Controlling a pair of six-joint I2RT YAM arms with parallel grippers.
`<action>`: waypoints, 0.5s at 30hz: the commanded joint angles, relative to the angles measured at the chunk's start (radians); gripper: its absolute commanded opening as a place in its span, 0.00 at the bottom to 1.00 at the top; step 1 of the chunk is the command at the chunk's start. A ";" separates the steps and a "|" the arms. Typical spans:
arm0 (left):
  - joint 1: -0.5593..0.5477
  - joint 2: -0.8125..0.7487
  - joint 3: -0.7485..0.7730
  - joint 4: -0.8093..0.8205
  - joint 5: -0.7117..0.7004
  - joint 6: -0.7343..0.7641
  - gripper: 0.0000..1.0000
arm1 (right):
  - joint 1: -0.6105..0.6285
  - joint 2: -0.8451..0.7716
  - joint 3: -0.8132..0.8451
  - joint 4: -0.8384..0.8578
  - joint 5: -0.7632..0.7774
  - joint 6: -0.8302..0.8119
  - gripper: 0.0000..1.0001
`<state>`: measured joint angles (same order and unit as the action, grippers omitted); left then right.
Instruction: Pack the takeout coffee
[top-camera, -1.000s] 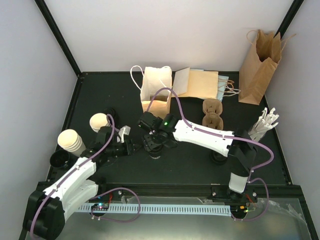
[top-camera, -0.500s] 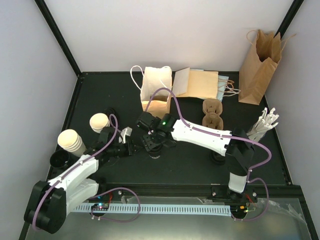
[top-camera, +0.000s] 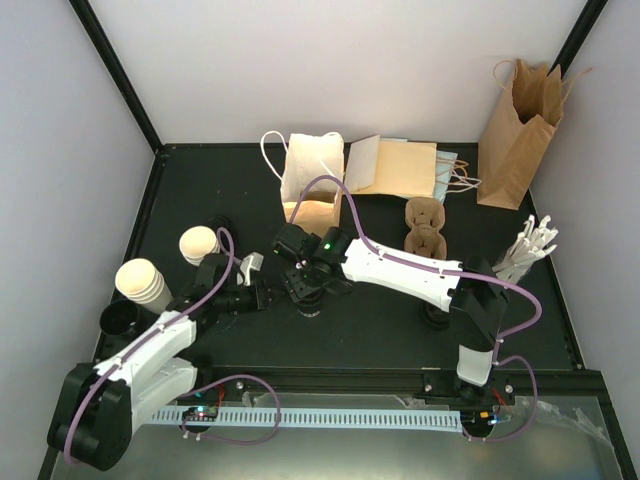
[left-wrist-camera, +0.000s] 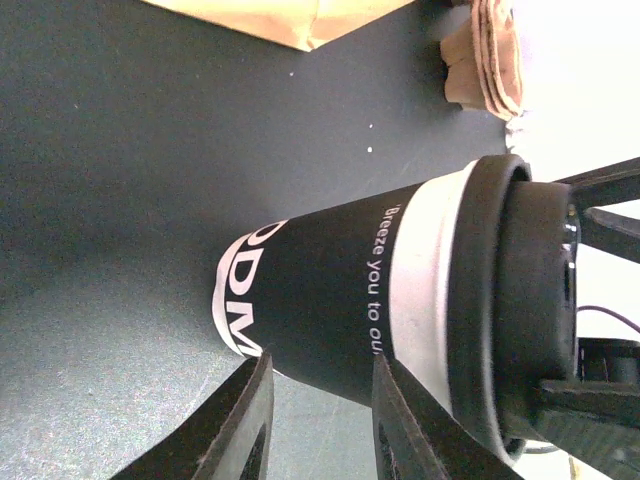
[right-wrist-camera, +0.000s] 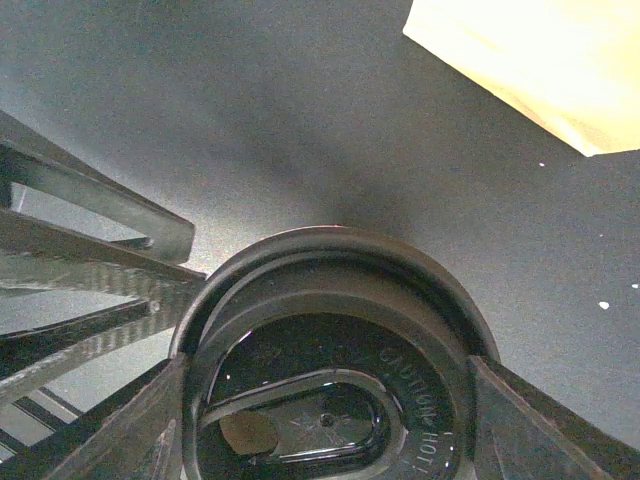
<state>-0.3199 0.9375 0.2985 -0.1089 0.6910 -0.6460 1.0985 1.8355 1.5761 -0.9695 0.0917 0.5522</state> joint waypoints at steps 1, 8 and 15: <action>0.007 -0.079 0.008 -0.056 -0.060 0.020 0.30 | 0.003 0.035 -0.032 -0.031 0.021 -0.019 0.70; 0.008 -0.137 0.014 -0.088 -0.076 0.018 0.30 | -0.004 0.047 -0.047 -0.057 0.013 -0.038 0.70; 0.010 -0.109 -0.002 0.020 -0.004 -0.043 0.30 | -0.022 0.054 -0.055 -0.059 -0.029 -0.065 0.70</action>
<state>-0.3199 0.8135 0.2985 -0.1642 0.6380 -0.6518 1.0904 1.8355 1.5684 -0.9646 0.0826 0.5224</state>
